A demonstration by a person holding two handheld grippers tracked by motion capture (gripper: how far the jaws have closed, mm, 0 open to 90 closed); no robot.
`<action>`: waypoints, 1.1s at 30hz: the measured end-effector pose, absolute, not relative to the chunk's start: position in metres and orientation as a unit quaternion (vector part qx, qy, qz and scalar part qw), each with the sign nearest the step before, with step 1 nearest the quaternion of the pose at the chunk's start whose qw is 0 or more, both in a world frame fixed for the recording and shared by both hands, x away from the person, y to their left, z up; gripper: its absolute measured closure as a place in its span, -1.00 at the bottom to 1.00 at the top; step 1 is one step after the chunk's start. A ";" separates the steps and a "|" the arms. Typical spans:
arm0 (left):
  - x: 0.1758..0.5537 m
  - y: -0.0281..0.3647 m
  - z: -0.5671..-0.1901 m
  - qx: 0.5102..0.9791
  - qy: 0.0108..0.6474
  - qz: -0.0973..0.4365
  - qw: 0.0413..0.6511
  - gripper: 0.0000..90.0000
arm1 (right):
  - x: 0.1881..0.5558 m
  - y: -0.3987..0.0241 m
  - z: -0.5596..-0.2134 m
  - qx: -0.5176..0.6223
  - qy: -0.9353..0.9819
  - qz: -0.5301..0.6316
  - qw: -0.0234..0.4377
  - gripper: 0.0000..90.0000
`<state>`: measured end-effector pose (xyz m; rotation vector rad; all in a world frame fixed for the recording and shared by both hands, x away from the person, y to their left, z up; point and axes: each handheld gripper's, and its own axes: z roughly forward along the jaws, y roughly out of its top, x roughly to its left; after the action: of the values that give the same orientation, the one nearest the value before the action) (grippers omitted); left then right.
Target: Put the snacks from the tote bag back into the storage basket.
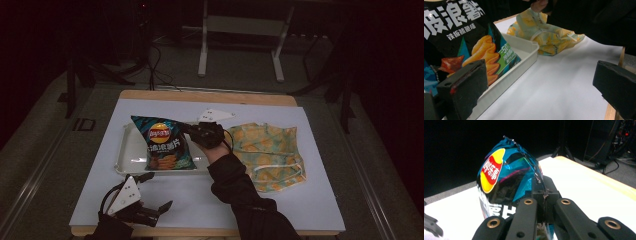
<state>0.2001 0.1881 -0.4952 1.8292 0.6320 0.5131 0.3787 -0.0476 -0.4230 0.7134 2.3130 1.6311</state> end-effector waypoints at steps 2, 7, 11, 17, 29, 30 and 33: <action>0.200 0.188 -0.495 0.769 0.267 0.214 0.540 -1.00 | 0.385 -0.053 -0.427 0.254 0.789 0.551 0.101 1.00; 0.201 0.187 -0.496 0.769 0.266 0.213 0.541 -1.00 | 0.392 -0.057 -0.434 0.266 0.791 0.542 0.097 1.00; 0.201 0.187 -0.496 0.770 0.265 0.211 0.540 -1.00 | 0.404 -0.059 -0.441 0.284 0.791 0.535 0.084 1.00; 0.201 0.187 -0.496 0.771 0.263 0.209 0.541 -1.00 | 0.418 -0.050 -0.448 0.290 0.802 0.513 0.094 1.00; 0.201 0.188 -0.496 0.769 0.265 0.206 0.544 -1.00 | 0.440 -0.042 -0.470 0.313 0.814 0.479 0.099 1.00; 0.201 0.188 -0.496 0.768 0.266 0.206 0.545 -1.00 | 0.442 -0.041 -0.472 0.315 0.815 0.475 0.101 1.00; 0.202 0.188 -0.496 0.768 0.266 0.206 0.545 -1.00 | 0.447 -0.041 -0.476 0.321 0.818 0.467 0.100 1.00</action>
<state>0.2017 0.1885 -0.4959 1.8209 0.6318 0.4884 0.4466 -0.0411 -0.4764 0.9487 2.4178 1.3803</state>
